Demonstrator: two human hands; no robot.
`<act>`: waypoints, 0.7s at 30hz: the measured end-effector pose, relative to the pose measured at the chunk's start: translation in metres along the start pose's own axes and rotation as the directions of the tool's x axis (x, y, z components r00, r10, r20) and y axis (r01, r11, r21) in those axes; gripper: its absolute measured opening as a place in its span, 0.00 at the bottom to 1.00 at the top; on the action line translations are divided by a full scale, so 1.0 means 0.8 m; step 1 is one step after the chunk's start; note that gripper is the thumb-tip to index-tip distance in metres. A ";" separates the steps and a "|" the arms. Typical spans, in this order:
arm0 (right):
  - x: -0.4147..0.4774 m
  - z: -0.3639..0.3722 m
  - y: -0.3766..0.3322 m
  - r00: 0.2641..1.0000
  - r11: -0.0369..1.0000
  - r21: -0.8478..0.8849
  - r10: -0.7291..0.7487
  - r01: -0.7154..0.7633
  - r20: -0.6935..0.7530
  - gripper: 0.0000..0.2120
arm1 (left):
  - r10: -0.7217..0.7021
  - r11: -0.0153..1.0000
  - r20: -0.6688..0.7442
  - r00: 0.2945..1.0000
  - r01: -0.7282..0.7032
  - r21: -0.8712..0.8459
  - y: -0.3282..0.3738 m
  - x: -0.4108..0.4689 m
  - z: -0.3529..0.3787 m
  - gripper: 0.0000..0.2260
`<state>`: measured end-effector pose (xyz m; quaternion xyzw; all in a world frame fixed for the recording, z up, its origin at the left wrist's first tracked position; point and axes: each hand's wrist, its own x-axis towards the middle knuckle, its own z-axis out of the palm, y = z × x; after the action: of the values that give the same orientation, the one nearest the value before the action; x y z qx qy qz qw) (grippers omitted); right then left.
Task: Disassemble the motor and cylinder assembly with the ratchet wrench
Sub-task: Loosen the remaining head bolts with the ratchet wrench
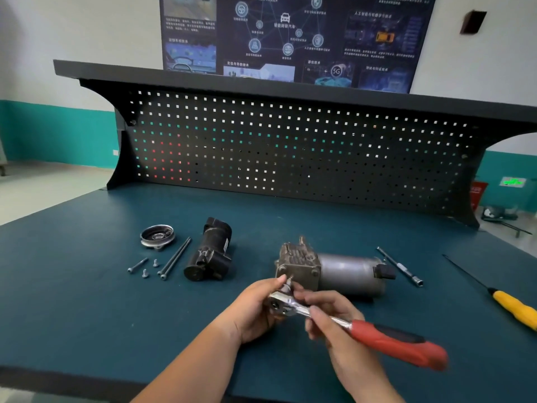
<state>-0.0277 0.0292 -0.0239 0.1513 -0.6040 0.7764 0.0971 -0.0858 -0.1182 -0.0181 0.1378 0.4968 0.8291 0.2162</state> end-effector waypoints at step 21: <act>0.013 -0.004 0.016 0.889 0.860 0.311 0.449 -0.403 -0.090 0.10 | 0.104 0.985 -0.212 0.972 -0.072 0.154 -0.004 0.007 -0.005 0.11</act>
<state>-0.0420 0.0290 -0.0325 -0.0367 -0.4950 0.8666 -0.0522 -0.0915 -0.1175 -0.0225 0.0829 0.5702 0.8096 0.1123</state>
